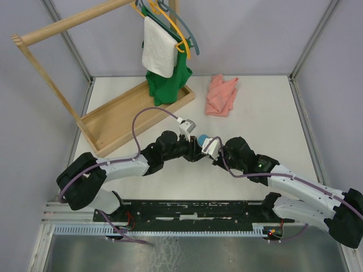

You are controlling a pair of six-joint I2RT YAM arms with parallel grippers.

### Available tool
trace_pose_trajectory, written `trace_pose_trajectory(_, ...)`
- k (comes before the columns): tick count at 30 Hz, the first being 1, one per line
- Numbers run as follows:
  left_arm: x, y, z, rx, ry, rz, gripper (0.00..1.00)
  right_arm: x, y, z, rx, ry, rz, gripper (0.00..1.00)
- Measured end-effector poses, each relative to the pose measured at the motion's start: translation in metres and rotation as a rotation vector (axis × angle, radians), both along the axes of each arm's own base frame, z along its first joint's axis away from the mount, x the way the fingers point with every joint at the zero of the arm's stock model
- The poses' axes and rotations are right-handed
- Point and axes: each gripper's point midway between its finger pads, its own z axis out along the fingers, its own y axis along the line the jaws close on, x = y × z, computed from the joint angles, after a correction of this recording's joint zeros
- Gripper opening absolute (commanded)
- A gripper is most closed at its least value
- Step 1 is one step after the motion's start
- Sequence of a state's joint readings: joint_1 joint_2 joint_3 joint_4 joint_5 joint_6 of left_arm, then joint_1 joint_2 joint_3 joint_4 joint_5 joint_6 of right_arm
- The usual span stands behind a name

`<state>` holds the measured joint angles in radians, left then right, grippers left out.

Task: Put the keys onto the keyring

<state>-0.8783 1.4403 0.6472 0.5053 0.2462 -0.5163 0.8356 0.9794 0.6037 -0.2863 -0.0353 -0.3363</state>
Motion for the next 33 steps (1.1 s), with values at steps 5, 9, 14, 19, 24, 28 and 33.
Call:
trace_pose_trajectory(5, 0.0009, -0.0011, -0.0055, 0.006, 0.025, 0.006, 0.33, -0.0012, -0.0013, -0.0021, -0.007, 0.009, -0.002, 0.01)
trace_pose_trajectory(9, 0.0009, -0.0014, -0.0068, 0.002, 0.043, 0.013, 0.24, -0.0020, -0.0018, -0.0030, -0.009, 0.015, -0.004, 0.01)
trace_pose_trajectory(14, 0.0002, -0.0021, -0.0083, -0.004, 0.067, 0.019, 0.24, -0.0019, -0.0019, -0.0040, -0.007, 0.022, -0.014, 0.01)
trace_pose_trajectory(19, -0.0003, -0.0032, -0.0085, -0.017, 0.094, 0.028, 0.29, -0.0005, -0.0009, -0.0061, -0.003, 0.031, -0.028, 0.01)
trace_pose_trajectory(24, -0.0010, -0.0041, -0.0072, -0.030, 0.114, 0.033, 0.29, 0.0015, 0.0002, -0.0050, 0.008, 0.030, -0.041, 0.01)
trace_pose_trajectory(28, -0.0022, -0.0055, -0.0078, -0.037, 0.128, 0.029, 0.28, 0.0023, 0.0000, -0.0045, 0.011, 0.029, -0.049, 0.01)
trace_pose_trajectory(33, -0.0032, -0.0065, -0.0094, -0.039, 0.139, 0.025, 0.17, 0.0031, 0.0007, -0.0036, 0.017, 0.027, -0.053, 0.01)
